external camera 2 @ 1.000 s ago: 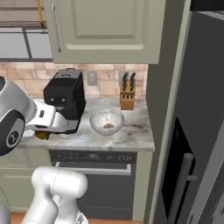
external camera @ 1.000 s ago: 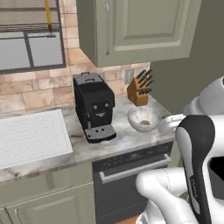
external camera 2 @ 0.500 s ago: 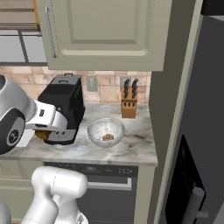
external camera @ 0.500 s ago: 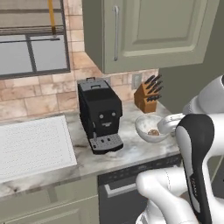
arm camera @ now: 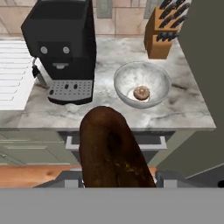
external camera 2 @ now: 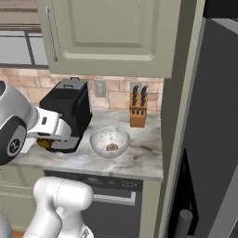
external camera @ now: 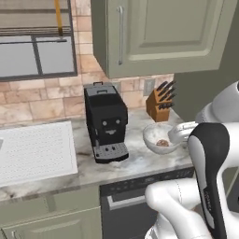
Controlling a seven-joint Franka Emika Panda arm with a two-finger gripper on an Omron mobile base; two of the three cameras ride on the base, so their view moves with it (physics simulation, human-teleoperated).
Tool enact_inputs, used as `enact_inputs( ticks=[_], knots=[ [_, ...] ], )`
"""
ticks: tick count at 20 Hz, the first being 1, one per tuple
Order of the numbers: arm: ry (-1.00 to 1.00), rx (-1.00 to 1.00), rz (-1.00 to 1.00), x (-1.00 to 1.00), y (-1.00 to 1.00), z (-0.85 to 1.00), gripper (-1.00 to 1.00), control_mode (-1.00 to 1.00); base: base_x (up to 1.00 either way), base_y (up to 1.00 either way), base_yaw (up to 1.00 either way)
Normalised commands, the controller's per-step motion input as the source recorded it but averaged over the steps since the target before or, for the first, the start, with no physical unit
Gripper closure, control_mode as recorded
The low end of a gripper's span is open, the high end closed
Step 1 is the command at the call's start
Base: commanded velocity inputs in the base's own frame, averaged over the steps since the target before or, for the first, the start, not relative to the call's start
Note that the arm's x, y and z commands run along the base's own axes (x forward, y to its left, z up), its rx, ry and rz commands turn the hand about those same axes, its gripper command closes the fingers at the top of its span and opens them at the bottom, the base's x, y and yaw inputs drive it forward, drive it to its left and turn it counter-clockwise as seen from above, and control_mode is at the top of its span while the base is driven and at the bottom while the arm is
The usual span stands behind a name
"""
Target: Take the shrimp, sweet potato, and mushroom from the freezer and place them in the bowl on the counter.
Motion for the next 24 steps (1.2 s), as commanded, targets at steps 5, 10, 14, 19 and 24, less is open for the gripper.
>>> enact_inputs(
  ticks=[5, 10, 14, 19, 24],
  knots=[
    [0.0, 0.0, 0.0, 0.0, 0.0, 0.0, 1.0, 1.0, 0.24, -0.33, 0.11],
    [0.0, 0.0, 0.0, 0.0, 0.0, 0.0, 1.0, 1.0, 0.36, -0.26, 0.1],
    [0.0, 0.0, 0.0, 0.0, 0.0, 0.0, 1.0, 1.0, 0.32, -0.15, 0.07],
    [0.01, 0.01, 0.0, 0.11, -0.05, -0.01, 1.0, -1.0, 0.32, -0.15, 0.01],
    [0.08, 0.03, 0.0, 0.74, -0.39, -0.18, 1.0, -1.0, 0.0, 0.0, 0.0]
  ],
)
